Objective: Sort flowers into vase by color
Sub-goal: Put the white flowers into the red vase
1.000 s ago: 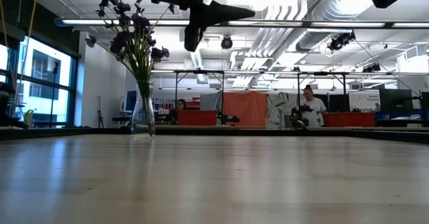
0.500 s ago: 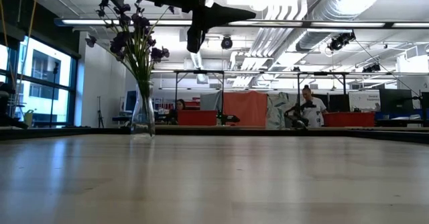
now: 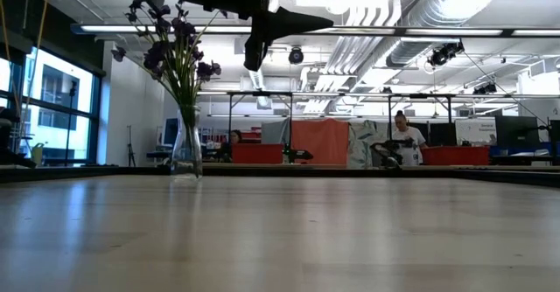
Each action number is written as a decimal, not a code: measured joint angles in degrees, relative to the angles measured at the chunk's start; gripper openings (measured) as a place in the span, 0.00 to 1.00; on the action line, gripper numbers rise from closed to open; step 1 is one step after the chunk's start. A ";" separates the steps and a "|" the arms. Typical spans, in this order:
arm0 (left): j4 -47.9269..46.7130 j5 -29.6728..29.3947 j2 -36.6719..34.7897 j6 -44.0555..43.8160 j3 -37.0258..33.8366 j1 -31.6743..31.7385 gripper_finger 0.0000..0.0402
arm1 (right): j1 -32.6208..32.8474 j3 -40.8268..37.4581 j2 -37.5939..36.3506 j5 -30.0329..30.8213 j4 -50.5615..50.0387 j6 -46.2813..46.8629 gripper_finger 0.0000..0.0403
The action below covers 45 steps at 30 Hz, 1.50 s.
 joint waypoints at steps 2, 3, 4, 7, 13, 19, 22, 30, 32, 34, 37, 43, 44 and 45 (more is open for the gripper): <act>0.00 0.00 0.00 0.04 0.00 0.00 0.36 | 0.00 0.00 1.29 0.00 0.00 -0.02 0.00; -0.02 0.00 0.00 0.02 0.00 0.00 0.36 | 0.00 0.00 1.92 0.01 0.00 -0.06 0.00; -0.02 0.00 0.00 0.00 0.00 0.00 0.36 | 0.00 0.00 2.43 0.02 0.01 -0.21 0.00; -0.02 0.00 0.00 0.00 0.00 0.00 0.36 | 0.00 0.02 3.74 0.02 0.17 -0.46 0.00; -0.04 0.00 0.00 -0.02 0.00 0.00 0.36 | -0.05 0.02 5.49 0.02 0.09 -3.47 0.00; -0.02 0.00 0.00 -0.02 0.00 0.00 0.36 | -0.90 0.00 5.71 0.69 -0.03 -6.43 0.00; -0.03 0.00 0.00 -0.02 0.00 0.00 0.36 | -1.94 0.00 5.71 0.91 -0.03 -6.76 0.00; -0.02 0.00 0.00 0.46 0.00 0.00 0.36 | -4.12 -0.04 5.71 0.93 0.59 -12.07 0.00; -0.02 0.00 0.00 0.89 0.00 0.00 0.36 | -4.65 -0.04 5.71 0.94 0.54 -13.02 0.00; -0.02 0.00 0.00 0.90 0.00 0.00 0.36 | -4.82 -0.04 5.71 0.64 -0.18 -13.93 0.00; -0.02 0.00 0.00 0.94 0.00 0.00 0.36 | -4.83 -0.05 5.71 0.24 -4.28 -14.14 0.00; -0.02 0.01 0.00 1.01 0.00 0.61 0.36 | -5.78 -0.09 5.76 0.05 -9.37 -14.02 0.01; -0.02 0.00 0.00 1.00 0.00 0.77 0.36 | -5.94 -0.09 5.76 0.02 -9.38 -14.03 0.02; -0.02 0.00 0.00 1.01 0.00 0.98 0.36 | -6.15 -0.09 5.76 0.02 -9.43 -14.01 0.03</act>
